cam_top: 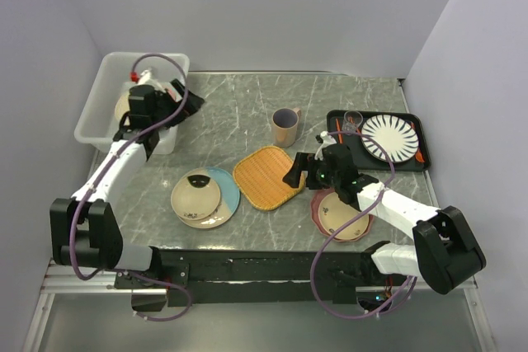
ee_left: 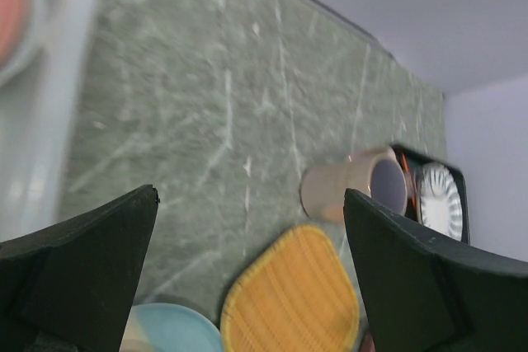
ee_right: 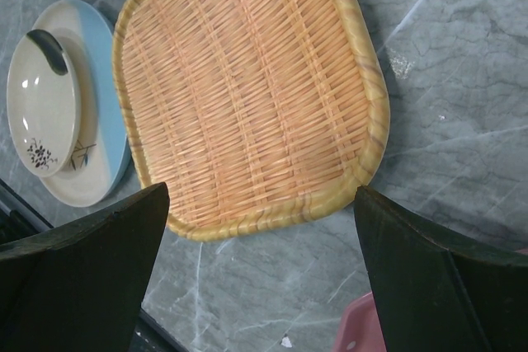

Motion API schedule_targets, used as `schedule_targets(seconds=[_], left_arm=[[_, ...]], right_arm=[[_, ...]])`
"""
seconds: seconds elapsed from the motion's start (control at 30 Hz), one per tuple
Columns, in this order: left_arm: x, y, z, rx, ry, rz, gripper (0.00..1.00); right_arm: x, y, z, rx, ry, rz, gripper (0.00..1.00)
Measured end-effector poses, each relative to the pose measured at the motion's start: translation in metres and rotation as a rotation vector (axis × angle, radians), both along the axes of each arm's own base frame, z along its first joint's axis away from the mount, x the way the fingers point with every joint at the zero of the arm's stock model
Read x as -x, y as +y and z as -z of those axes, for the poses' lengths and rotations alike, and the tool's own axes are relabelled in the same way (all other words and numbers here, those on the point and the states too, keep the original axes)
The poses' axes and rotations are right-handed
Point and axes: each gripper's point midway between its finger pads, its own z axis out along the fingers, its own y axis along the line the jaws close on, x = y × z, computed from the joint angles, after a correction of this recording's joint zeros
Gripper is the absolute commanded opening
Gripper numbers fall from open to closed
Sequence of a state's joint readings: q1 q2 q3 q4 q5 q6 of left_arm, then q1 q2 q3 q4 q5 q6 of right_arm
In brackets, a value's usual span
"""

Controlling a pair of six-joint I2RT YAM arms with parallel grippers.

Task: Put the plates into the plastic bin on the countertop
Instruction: Pick up the plate from the center of the board.

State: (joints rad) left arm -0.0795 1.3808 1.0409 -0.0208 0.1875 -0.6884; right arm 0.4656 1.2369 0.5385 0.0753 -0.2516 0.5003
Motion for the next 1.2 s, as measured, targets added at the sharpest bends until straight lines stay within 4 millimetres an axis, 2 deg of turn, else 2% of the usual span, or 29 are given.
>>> schedule_targets(seconds=[0.2, 0.4, 0.57, 0.77, 1.0, 1.2], left_arm=[[0.01, -0.06, 0.026, -0.018, 0.051, 0.17, 0.99], [0.018, -0.09, 0.063, -0.044, 0.133, 0.264, 0.99], [0.024, -0.101, 0.073, -0.06, 0.156, 0.307, 0.99], [0.026, -0.104, 0.081, -0.073, 0.172, 0.329, 0.99], [0.031, -0.109, 0.117, -0.083, 0.263, 0.37, 0.99], [0.04, -0.113, 0.143, -0.078, 0.331, 0.404, 0.99]], right_arm=[[-0.001, -0.004, 0.003, 0.007, 0.013, 0.017, 1.0], [-0.004, -0.011, 0.007, 0.012, 0.028, 0.045, 1.0], [-0.007, -0.016, 0.007, 0.012, 0.03, 0.06, 1.0], [-0.008, -0.019, 0.012, 0.01, 0.054, 0.075, 1.0], [-0.009, -0.024, 0.033, 0.008, 0.134, 0.097, 0.96], [-0.014, -0.017, 0.035, -0.043, 0.157, 0.082, 0.93]])
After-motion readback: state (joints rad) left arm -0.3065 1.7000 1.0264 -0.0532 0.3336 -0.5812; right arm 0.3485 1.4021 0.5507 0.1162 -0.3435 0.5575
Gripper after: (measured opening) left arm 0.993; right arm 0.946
